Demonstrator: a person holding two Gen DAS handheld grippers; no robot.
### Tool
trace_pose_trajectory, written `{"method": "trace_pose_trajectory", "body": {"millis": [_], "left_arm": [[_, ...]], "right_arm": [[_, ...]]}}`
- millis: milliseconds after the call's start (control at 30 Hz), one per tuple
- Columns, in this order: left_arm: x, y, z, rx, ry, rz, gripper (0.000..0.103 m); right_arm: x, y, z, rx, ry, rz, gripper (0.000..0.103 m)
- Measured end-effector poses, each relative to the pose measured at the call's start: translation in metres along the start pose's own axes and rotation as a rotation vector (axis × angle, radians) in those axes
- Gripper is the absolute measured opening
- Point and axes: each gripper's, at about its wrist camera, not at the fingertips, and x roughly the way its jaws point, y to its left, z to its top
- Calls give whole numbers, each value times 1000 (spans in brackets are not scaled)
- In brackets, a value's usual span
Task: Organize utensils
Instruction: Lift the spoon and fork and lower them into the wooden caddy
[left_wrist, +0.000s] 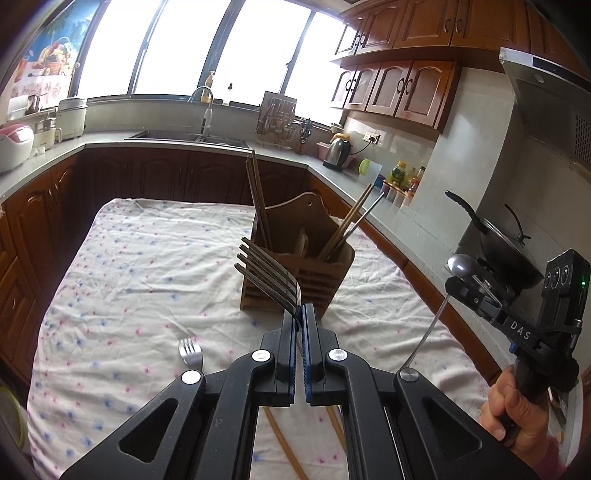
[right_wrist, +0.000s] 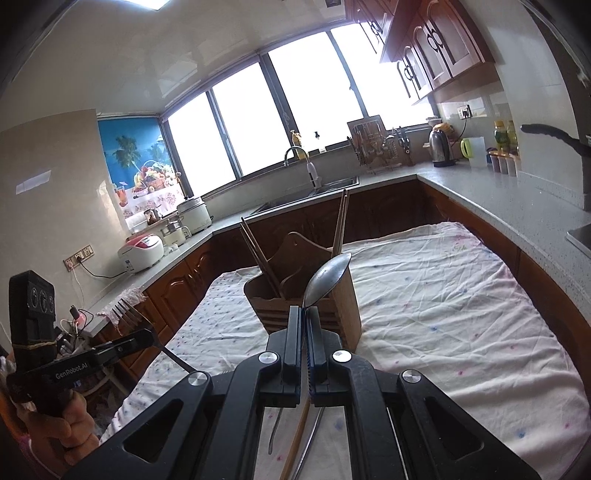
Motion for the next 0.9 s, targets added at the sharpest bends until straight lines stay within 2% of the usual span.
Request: {"method": "trace_pose_trajectory", "body": {"millis": [467,900], "left_arm": [[22,20,39,-8,-55,14,1],[76,39,88,-8,-134,39,1]], "right_arm": [[33,-4,27,-13,-35,-21,2],[70,5,76,-60,-234,-133,2]]}}
